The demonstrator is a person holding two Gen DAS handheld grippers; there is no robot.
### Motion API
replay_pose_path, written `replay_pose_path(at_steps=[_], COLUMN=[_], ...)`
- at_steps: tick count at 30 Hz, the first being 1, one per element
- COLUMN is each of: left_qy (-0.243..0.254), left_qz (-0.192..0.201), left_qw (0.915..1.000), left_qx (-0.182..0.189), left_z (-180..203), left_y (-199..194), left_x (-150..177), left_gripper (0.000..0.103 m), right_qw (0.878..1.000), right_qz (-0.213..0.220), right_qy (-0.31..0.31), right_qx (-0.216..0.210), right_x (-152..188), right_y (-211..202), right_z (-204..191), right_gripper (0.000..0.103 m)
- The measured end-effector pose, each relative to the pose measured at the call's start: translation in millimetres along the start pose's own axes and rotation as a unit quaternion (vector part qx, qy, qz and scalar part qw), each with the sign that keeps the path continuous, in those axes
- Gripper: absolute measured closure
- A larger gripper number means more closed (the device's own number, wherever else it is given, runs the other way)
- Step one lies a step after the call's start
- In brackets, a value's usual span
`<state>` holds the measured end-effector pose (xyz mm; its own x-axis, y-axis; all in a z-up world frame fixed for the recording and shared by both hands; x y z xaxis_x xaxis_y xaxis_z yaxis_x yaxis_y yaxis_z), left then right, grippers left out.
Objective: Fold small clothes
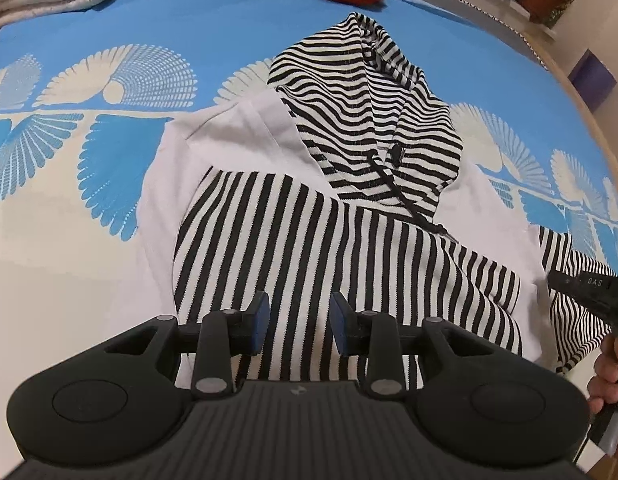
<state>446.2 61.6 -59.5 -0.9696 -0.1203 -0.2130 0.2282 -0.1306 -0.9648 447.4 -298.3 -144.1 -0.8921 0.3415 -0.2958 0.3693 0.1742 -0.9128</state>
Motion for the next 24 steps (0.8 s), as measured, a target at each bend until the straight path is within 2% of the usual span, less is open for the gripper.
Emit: replay_pose_path(at_steps=[1,2,3,4,5,8,10,12,14,17,19,22,24], left_qy=[-0.001,-0.003,-0.005,-0.006,-0.006,-0.005,-0.004,-0.004,-0.003,-0.001,0.001,0.006,0.01], left_qz=[0.0,0.001,0.002,0.002,0.002,0.0,-0.001,-0.001,0.0,-0.001,-0.003,-0.009,-0.013], left_qw=[1.0,1.0,1.0,1.0,1.0,1.0,1.0,1.0,1.0,1.0,1.0,0.9999,0.9999], left_qx=[0.0,0.0,0.0,0.0,-0.001,-0.001,-0.001,-0.001,0.001,0.001,0.0,-0.001,0.001], left_z=[0,0,0,0,0,2,3,4,5,8,10,13,15], left_y=[0,0,0,0,0,2,3,3,3,5,7,12,15], left_x=[0,-1,-2,-2,-3,-2,-2,-3,-3,-3,-2,1,3], left_gripper=[0.067,0.067,0.067,0.067,0.067,0.067,0.067,0.067,0.067,0.067,0.067,0.067,0.067], right_qw=[1.0,0.999,0.999,0.998,0.997,0.995,0.994,0.994,0.997,0.996,0.997,0.993,0.995], right_qz=[-0.007,-0.017,-0.032,-0.048,-0.065,-0.06,-0.053,-0.045,-0.03,0.011,-0.001,-0.015,-0.001], right_qy=[-0.013,-0.03,-0.041,-0.044,-0.042,-0.071,-0.091,-0.088,-0.061,-0.066,-0.053,-0.014,0.006], right_qx=[-0.022,-0.027,-0.015,0.002,0.023,0.032,0.036,0.049,0.041,0.054,0.061,0.117,0.1], right_x=[3,7,11,14,18,21,21,18,12,4,3,7,9], right_y=[2,6,12,19,26,29,27,23,15,4,7,11,1], right_z=[-7,-13,-16,-15,-12,-17,-22,-18,-13,-16,-11,6,6], right_gripper=[0.094,0.086,0.064,0.046,0.046,0.05,0.078,0.102,0.102,0.102,0.102,0.097,0.097])
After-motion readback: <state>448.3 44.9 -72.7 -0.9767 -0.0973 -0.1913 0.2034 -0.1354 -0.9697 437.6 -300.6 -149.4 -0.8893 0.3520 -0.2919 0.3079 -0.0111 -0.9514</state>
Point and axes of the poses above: each gripper's, at about its wrist camera, not at the fingertips, and y roughly the way its jaws point, z to its right, x to its underside, the point moved 6 cm from there along y, roughly the way its jaws point, and after that the axes turned 12 degrees about -z, right-handed, at the moved point
